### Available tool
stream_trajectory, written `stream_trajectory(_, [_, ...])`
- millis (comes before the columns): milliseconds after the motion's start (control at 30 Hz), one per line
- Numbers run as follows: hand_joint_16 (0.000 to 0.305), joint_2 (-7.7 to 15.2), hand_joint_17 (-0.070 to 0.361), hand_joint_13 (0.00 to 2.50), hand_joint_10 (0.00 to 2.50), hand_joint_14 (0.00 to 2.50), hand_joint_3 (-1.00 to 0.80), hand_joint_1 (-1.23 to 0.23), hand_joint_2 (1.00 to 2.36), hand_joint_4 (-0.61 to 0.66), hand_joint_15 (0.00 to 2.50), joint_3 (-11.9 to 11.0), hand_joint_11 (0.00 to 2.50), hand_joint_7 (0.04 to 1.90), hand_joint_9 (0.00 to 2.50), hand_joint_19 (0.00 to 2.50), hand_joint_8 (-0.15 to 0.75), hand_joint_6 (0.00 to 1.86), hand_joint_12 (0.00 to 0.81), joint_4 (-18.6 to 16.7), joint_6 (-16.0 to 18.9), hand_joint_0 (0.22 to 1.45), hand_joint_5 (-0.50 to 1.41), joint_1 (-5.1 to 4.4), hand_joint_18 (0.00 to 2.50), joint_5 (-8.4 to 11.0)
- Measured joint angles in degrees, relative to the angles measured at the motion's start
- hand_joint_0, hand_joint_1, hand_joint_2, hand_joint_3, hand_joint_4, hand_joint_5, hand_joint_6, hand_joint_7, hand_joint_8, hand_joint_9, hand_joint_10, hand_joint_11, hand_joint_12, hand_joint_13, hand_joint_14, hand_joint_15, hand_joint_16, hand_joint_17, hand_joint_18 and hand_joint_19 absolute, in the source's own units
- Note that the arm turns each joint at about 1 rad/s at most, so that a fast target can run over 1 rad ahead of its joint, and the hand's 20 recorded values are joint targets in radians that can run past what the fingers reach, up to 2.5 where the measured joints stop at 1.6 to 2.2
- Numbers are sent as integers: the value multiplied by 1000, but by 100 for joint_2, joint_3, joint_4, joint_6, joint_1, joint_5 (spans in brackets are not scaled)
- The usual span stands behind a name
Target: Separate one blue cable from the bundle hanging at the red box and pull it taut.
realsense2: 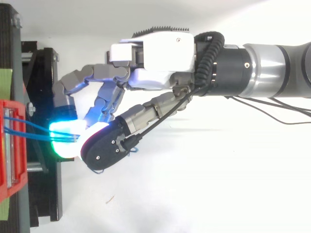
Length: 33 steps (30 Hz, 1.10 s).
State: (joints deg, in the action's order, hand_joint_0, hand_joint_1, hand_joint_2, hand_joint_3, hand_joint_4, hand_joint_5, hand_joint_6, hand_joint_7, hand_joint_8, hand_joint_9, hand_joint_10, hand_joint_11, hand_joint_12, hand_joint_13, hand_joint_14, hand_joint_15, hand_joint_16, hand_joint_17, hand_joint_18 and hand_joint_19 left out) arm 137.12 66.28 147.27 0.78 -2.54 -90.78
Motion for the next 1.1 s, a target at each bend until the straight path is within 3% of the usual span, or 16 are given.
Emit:
stream_trajectory(200, [46,-1,103,1177,17,24,-392,-696,1007,189,775,-5,671,1040,1017,710,333,733,359,11,-3,623,-168,-12,961,2])
stream_trajectory(567, [45,-1,100,1216,15,23,-500,-771,1000,177,779,-8,726,1004,1052,701,343,823,359,113,0,625,-187,-25,1009,6])
stream_trajectory(900, [42,-10,95,1266,19,25,-500,-767,1000,143,776,-21,767,1073,1156,699,355,838,367,261,9,634,-160,-27,1050,0])
stream_trajectory(1100, [43,-101,97,1250,19,25,-380,-799,1009,73,779,-24,782,1107,1108,702,353,866,370,356,1,654,-177,-22,1055,7])
